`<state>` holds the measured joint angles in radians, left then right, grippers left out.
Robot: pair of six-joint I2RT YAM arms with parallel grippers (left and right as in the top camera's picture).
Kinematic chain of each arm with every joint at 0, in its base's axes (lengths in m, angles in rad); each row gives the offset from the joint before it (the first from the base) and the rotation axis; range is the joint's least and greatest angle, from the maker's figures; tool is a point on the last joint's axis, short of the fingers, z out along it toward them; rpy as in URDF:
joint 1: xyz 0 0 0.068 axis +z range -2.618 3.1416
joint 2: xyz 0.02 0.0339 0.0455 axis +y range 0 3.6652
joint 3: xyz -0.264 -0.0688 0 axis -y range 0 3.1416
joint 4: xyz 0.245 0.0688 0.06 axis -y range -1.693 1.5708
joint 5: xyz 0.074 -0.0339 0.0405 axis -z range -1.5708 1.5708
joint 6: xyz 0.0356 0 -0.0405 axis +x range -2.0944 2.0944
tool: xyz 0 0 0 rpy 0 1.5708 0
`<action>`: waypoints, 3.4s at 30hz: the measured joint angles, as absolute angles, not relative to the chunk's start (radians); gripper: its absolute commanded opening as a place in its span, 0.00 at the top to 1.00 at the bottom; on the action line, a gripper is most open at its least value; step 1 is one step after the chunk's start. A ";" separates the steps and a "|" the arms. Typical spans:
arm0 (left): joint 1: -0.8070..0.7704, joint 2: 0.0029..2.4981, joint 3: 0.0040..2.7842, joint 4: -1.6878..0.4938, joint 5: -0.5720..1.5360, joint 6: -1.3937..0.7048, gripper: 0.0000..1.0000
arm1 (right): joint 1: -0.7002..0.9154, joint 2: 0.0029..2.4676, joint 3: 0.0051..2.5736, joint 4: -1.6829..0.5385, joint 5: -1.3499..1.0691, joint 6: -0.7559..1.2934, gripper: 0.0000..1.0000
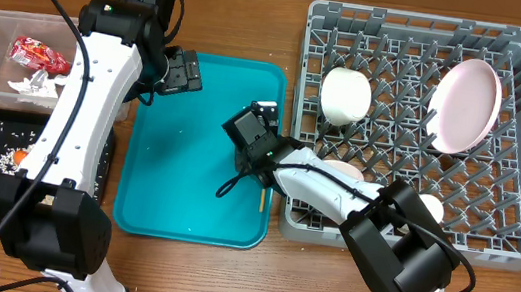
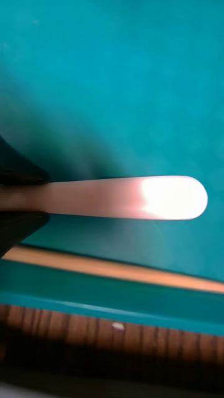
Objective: Sort waste into correct bins and load items into the dishwasher rack
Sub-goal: 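Lower the right gripper and grasp the white fork's handle, then carry the fork into the rack with the right gripper, then release the fork in the rack's back area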
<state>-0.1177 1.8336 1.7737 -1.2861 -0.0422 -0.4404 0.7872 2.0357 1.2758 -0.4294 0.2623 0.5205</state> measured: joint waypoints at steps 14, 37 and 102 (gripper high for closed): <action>-0.118 1.834 1.774 -1.287 -0.042 -0.440 0.00 | 0.860 2.017 1.285 -0.496 0.201 0.520 0.96; -0.118 1.834 1.774 -1.287 -0.042 -0.440 0.00 | 0.823 1.782 1.281 -0.609 0.167 0.520 0.96; -0.118 1.834 1.774 -1.286 -0.042 -0.440 0.00 | 0.139 1.744 1.279 -0.880 0.156 0.168 0.43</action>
<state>-0.1181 1.8336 1.7737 -1.2858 -0.0422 -0.4404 0.1390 1.7443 1.2785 -0.8803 0.1562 0.1680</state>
